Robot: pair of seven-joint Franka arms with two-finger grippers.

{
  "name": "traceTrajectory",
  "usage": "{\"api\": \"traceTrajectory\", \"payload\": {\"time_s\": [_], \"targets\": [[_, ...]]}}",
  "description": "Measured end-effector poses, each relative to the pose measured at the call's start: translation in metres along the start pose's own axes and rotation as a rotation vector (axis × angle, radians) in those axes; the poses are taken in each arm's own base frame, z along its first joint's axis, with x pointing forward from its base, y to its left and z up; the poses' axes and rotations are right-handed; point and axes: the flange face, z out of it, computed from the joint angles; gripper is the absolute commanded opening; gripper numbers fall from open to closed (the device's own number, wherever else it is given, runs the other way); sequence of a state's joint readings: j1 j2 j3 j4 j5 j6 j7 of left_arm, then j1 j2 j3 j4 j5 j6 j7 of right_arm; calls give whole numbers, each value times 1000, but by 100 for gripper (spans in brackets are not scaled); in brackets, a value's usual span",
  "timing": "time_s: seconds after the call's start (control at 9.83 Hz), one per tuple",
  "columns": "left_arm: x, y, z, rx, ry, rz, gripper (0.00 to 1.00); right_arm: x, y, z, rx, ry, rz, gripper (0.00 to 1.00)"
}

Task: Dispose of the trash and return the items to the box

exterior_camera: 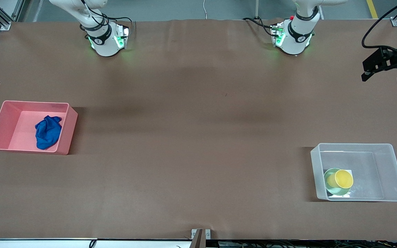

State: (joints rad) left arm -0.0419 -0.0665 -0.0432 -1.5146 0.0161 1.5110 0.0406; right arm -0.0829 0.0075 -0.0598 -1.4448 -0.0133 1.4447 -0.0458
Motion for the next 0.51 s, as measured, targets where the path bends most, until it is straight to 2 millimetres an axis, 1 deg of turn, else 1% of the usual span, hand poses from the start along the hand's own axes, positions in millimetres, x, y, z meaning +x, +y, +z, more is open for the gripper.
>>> {"api": "traceTrajectory", "payload": {"time_s": [0.1,0.31,0.51], "targets": [[-3,1,4,0,-8,-2,100,0,0,0,0,0,0,100],[-2,3,12,0,-16,-23,100,0,0,0,0,0,1,100],[-1,4,14,0,-19,-27,100,0,0,0,0,0,1,100]]}}
